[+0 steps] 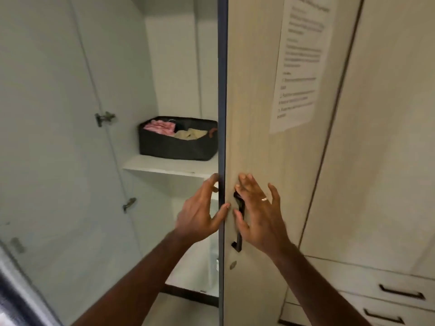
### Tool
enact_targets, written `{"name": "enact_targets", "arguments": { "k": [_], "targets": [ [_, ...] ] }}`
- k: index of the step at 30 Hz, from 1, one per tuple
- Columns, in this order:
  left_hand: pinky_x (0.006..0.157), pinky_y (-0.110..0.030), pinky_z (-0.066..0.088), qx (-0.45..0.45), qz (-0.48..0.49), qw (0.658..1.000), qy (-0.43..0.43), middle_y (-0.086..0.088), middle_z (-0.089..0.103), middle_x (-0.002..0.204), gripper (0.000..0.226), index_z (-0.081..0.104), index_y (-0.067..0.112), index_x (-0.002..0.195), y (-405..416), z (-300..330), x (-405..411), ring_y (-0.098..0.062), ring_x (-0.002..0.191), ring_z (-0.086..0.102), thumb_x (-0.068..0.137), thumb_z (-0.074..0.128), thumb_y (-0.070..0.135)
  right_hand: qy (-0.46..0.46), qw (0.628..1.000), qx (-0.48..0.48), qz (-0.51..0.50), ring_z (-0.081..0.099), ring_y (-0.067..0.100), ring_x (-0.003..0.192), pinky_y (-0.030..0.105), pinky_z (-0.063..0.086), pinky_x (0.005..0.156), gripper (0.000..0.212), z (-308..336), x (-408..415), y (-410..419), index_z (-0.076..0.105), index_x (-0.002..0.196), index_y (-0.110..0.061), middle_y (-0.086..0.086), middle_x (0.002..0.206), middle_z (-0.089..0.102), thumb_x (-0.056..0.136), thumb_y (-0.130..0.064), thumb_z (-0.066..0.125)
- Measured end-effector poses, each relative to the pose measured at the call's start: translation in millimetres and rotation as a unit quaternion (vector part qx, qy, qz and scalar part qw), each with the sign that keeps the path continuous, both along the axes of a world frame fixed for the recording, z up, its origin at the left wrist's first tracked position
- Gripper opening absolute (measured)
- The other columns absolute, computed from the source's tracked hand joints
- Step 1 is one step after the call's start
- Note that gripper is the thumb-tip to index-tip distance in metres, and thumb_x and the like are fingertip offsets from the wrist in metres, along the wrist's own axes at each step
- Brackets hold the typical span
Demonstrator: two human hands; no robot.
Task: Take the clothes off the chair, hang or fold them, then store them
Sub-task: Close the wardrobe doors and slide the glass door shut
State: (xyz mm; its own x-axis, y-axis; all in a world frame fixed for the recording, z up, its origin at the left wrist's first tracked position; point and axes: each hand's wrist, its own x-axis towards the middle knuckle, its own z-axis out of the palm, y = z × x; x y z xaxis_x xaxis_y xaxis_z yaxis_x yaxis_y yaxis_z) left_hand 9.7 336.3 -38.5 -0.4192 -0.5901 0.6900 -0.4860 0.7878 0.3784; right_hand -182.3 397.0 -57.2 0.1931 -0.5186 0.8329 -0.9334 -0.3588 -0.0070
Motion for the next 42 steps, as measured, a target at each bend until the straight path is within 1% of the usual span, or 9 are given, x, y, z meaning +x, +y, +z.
{"name": "enact_targets", "arguments": {
  "k": [2,4,7,10,17,26,30,37,42],
  "targets": [
    [0.096,-0.036,0.053,-0.013,0.073,0.997,-0.003,-0.001,0.033,0.161,0.086,0.001,0.029,0.159,-19.9,4.4,15.5,-0.015,0.136,0.049,0.097,0.054,0.056,0.021,0.999,0.037,-0.017,0.013,0.017,0.157,0.065,0.020,0.119,0.076,2.5,15.3,-34.7,0.021,0.160,-0.021,0.000,0.170,0.017,0.097,-0.049,0.052],
    [0.114,-0.039,0.035,-0.038,0.117,0.992,-0.028,-0.001,0.004,0.171,0.095,-0.009,0.025,0.161,-34.4,9.3,22.1,-0.018,0.154,0.020,0.097,0.052,0.058,0.037,0.996,0.064,-0.043,0.008,0.018,0.157,0.064,0.017,0.121,0.079,2.6,25.0,-62.6,0.011,0.162,-0.022,0.000,0.171,0.010,0.100,-0.057,0.045],
    [0.122,-0.043,0.011,-0.037,0.166,0.979,-0.115,0.008,-0.025,0.166,0.095,-0.015,0.024,0.160,-61.7,11.0,38.7,-0.012,0.155,-0.013,0.098,0.044,0.064,0.058,0.990,0.101,-0.083,0.010,0.025,0.157,0.066,0.020,0.119,0.083,9.4,48.8,-109.2,0.016,0.162,-0.015,0.007,0.170,0.012,0.098,-0.055,0.052],
    [0.124,-0.057,0.013,0.009,0.186,0.960,-0.207,0.012,-0.035,0.162,0.091,-0.021,0.029,0.158,-99.4,1.7,51.3,-0.012,0.152,-0.025,0.099,0.037,0.066,0.058,0.982,0.136,-0.115,0.014,0.031,0.156,0.064,0.022,0.119,0.094,12.4,67.9,-150.9,0.026,0.159,-0.010,0.013,0.168,0.017,0.086,-0.045,0.074],
    [0.121,-0.062,0.014,0.051,0.157,0.943,-0.288,0.012,-0.039,0.159,0.098,-0.025,0.030,0.156,-193.9,-4.0,58.1,-0.015,0.153,-0.023,0.097,0.047,0.061,0.087,0.965,0.144,-0.199,0.007,0.033,0.156,0.062,0.014,0.122,0.095,11.5,73.6,-229.5,0.020,0.161,-0.011,0.013,0.170,0.008,0.090,-0.053,0.068],
    [0.121,-0.057,0.016,0.044,0.086,0.947,-0.308,0.015,-0.041,0.154,0.100,-0.025,0.027,0.156,-283.8,3.0,40.8,-0.012,0.147,-0.029,0.099,0.055,0.045,0.078,0.938,0.209,-0.264,-0.022,0.031,0.153,0.054,-0.007,0.123,0.091,25.3,79.9,-291.7,-0.018,0.155,-0.014,0.009,0.165,-0.027,0.103,-0.044,0.049],
    [0.122,-0.057,0.014,0.044,0.038,0.952,-0.301,0.016,-0.038,0.156,0.100,-0.023,0.027,0.157,-306.9,10.2,42.9,-0.016,0.154,-0.020,0.098,0.058,0.038,0.062,0.931,0.233,-0.274,-0.020,0.030,0.154,0.052,-0.004,0.124,0.094,32.0,80.8,-308.2,-0.009,0.161,-0.013,0.008,0.165,-0.027,0.099,-0.039,0.057],
    [0.119,-0.065,0.012,0.059,-0.008,0.952,-0.299,0.015,-0.026,0.165,0.104,-0.020,0.028,0.158,-336.6,26.8,31.8,-0.018,0.155,-0.016,0.096,0.063,0.033,0.045,0.902,0.305,-0.303,-0.017,0.029,0.155,0.050,-0.002,0.127,0.115,55.3,86.5,-333.6,-0.012,0.161,-0.013,0.008,0.167,-0.026,0.088,-0.046,0.070],
    [0.118,-0.068,0.014,0.084,-0.021,0.951,-0.296,0.015,-0.022,0.166,0.106,-0.017,0.029,0.159,-350.6,22.5,25.8,-0.021,0.155,-0.011,0.094,0.067,0.032,0.052,0.891,0.333,-0.305,-0.014,0.029,0.156,0.053,0.002,0.127,0.113,61.8,81.3,-337.5,-0.008,0.161,-0.014,0.006,0.168,-0.023,0.087,-0.047,0.071]
  ]
}}
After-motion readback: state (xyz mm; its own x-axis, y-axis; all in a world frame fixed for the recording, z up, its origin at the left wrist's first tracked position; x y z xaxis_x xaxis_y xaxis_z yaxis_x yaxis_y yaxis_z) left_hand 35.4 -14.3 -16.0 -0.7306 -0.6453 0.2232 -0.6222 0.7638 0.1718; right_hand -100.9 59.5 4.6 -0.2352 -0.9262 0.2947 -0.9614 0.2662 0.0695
